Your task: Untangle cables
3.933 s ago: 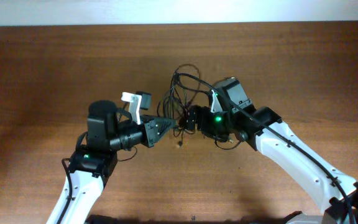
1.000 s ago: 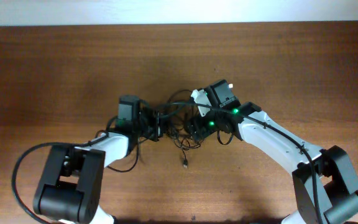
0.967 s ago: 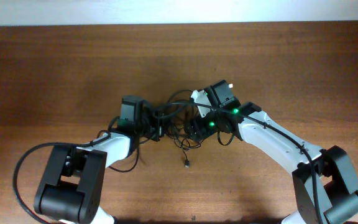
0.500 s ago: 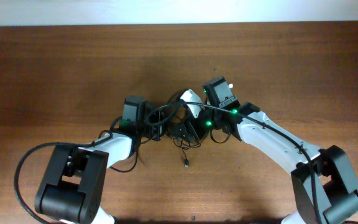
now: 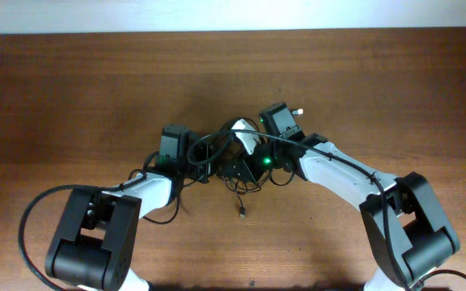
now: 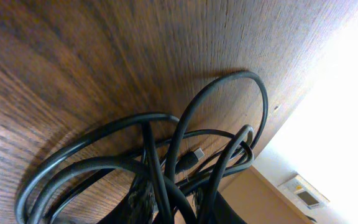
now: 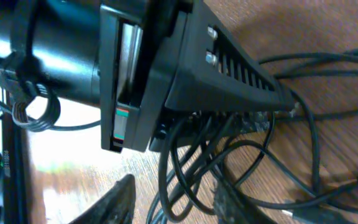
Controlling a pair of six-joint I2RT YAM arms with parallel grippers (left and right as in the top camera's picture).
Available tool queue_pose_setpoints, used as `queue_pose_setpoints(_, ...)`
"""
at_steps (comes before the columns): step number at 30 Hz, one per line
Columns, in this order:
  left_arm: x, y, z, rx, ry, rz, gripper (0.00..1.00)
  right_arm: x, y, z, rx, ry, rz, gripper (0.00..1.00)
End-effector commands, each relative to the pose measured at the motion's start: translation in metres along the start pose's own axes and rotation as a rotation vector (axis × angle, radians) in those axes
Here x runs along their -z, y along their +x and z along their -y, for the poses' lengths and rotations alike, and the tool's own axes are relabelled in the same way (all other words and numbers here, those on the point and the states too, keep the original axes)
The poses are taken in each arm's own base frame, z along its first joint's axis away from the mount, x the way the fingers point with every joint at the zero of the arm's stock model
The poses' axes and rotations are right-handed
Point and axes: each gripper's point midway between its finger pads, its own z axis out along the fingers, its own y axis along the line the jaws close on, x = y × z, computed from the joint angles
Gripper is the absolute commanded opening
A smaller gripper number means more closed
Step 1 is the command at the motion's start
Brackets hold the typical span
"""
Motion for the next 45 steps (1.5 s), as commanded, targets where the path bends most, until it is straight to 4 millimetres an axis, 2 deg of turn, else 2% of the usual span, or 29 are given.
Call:
queue_pose_setpoints(1, -0.001, -0.001, -0.002, -0.007, -0.008, 0.007, 0.22, -0.011, 0.003, -0.004, 0.027, -0.010, -0.010, 0.25)
queue_pose_setpoints(4, -0.001, -0.001, -0.002, -0.007, -0.007, 0.007, 0.23, -0.011, 0.003, -0.004, 0.026, -0.010, -0.012, 0.04)
queue_pose_setpoints(6, -0.001, -0.001, -0.002, -0.007, -0.008, 0.007, 0.26, -0.011, 0.004, -0.004, 0.010, -0.010, -0.015, 0.04)
queue_pose_setpoints(8, 0.000, -0.004, -0.002, -0.002, -0.005, 0.013, 0.40, -0.004, 0.008, -0.008, -0.047, -0.044, -0.031, 0.04)
queue_pose_setpoints(11, 0.009, -0.031, 0.004, 0.044, 0.021, 0.059, 0.59, 0.022, 0.028, -0.024, -0.117, -0.095, -0.110, 0.04)
queue_pose_setpoints(12, 0.015, -0.047, 0.007, 0.074, 0.037, 0.088, 0.63, 0.033, 0.039, -0.032, -0.105, -0.104, -0.154, 0.04)
queue_pose_setpoints(13, 0.018, -0.055, 0.008, 0.088, 0.044, 0.101, 0.64, 0.039, 0.045, -0.038, -0.102, -0.110, -0.180, 0.04)
queue_pose_setpoints(17, 0.022, -0.065, 0.009, 0.025, 0.048, 0.125, 0.55, 0.066, 0.051, -0.062, -0.080, -0.118, -0.209, 0.04)
queue_pose_setpoints(20, 0.022, -0.065, 0.004, 0.026, 0.027, 0.126, 0.50, 0.091, 0.058, -0.054, -0.058, 0.059, -0.247, 0.04)
queue_pose_setpoints(21, 0.022, -0.064, 0.004, -0.003, 0.025, 0.124, 0.40, 0.109, 0.064, -0.042, -0.104, 0.214, -0.267, 0.04)
queue_pose_setpoints(22, 0.022, -0.064, 0.004, -0.006, 0.025, 0.119, 0.34, 0.115, 0.063, -0.044, -0.120, 0.233, -0.254, 0.04)
queue_pose_setpoints(23, 0.022, -0.063, 0.004, -0.007, 0.024, 0.118, 0.30, 0.115, 0.059, -0.048, -0.120, 0.216, -0.238, 0.09)
queue_pose_setpoints(24, 0.021, -0.060, 0.004, -0.009, 0.024, 0.107, 0.25, 0.111, 0.049, -0.055, -0.097, 0.174, -0.200, 0.37)
queue_pose_setpoints(25, 0.020, -0.054, 0.004, -0.010, 0.024, 0.068, 0.20, 0.099, 0.035, -0.057, -0.053, 0.158, -0.156, 0.56)
queue_pose_setpoints(26, 0.020, -0.049, 0.004, -0.010, 0.025, 0.043, 0.18, 0.089, 0.026, -0.056, -0.054, 0.155, -0.127, 0.66)
queue_pose_setpoints(28, 0.020, -0.048, 0.003, -0.009, 0.021, 0.037, 0.19, 0.063, 0.008, -0.057, -0.024, 0.135, -0.077, 0.66)
queue_pose_setpoints(31, 0.020, -0.048, -0.005, 0.009, -0.010, 0.037, 0.21, 0.026, -0.005, -0.049, 0.059, 0.162, -0.045, 0.65)
queue_pose_setpoints(33, 0.020, -0.048, -0.013, 0.025, -0.040, 0.036, 0.23, 0.000, -0.007, -0.027, 0.089, 0.238, -0.036, 0.65)
queue_pose_setpoints(34, 0.020, -0.048, -0.015, 0.029, -0.048, 0.036, 0.23, -0.008, -0.006, -0.019, 0.090, 0.248, -0.037, 0.61)
queue_pose_setpoints(36, 0.020, -0.048, -0.016, 0.031, -0.050, 0.035, 0.23, -0.020, -0.002, -0.009, 0.085, 0.248, -0.041, 0.53)
queue_pose_setpoints(39, 0.020, -0.042, -0.015, 0.032, -0.049, 0.003, 0.23, -0.031, 0.000, -0.002, 0.076, 0.248, -0.037, 0.47)
queue_pose_setpoints(42, 0.019, -0.038, -0.016, 0.026, -0.053, -0.008, 0.24, -0.033, -0.008, -0.003, 0.061, 0.238, 0.000, 0.36)
queue_pose_setpoints(45, 0.018, -0.037, -0.016, 0.023, -0.054, -0.010, 0.24, -0.033, -0.007, -0.006, 0.058, 0.222, -0.005, 0.29)
